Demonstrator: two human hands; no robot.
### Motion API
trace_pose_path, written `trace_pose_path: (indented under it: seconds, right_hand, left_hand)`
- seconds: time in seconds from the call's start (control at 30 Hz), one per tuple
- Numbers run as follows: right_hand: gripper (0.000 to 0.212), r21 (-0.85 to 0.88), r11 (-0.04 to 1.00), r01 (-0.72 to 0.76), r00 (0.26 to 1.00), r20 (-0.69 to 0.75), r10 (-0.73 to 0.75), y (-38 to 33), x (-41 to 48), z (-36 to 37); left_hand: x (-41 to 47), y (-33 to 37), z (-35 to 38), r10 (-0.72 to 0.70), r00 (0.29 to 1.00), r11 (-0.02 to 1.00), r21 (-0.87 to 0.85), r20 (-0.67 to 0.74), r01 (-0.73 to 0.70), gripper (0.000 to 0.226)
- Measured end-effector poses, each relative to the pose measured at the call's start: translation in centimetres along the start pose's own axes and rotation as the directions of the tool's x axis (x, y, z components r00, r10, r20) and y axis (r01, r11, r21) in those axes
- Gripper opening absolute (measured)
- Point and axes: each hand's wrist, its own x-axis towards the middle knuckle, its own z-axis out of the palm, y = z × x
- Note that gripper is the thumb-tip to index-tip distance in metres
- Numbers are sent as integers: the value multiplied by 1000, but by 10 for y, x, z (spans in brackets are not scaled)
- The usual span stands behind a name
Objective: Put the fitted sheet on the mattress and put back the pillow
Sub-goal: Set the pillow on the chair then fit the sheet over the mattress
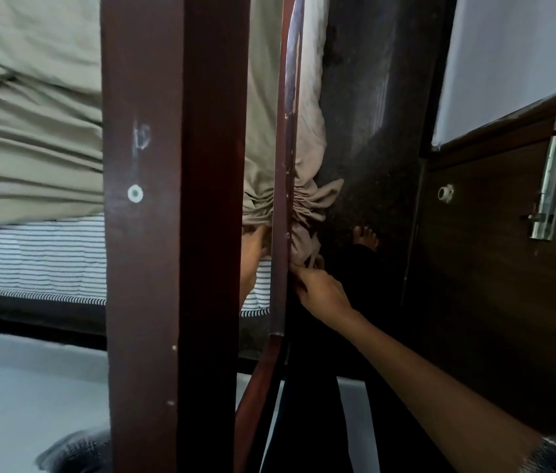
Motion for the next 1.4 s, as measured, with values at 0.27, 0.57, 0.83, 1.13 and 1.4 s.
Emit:
trace_pose_path:
  seconds: [0.27,0.57,0.83,1.13,1.4]
  right_hand:
    - [23,292,932,-213,931,-228,284,-14,18,-22]
    - [30,22,994,-110,964,245,101,-5,-27,8]
    - [30,225,962,-154,946,-250,209,-43,22,-44]
    - [29,127,983,-130,991,44,125,-15,-3,-14]
    - [31,101,988,-119,972,-192,136,-26,18,-19]
  left_hand:
    - [-105,-63,-79,-59,939,910,369,-338,190,22]
    - [-34,-42,-68,419,900,514,786,120,-344,36]
    - [-70,-89,-92,232,965,571,786,122,-237,15]
    - [-25,-45,-67,291,956,613,761,35,-214,25]
    - [-58,-71,-90,132,991,705,706,-35,-69,34]
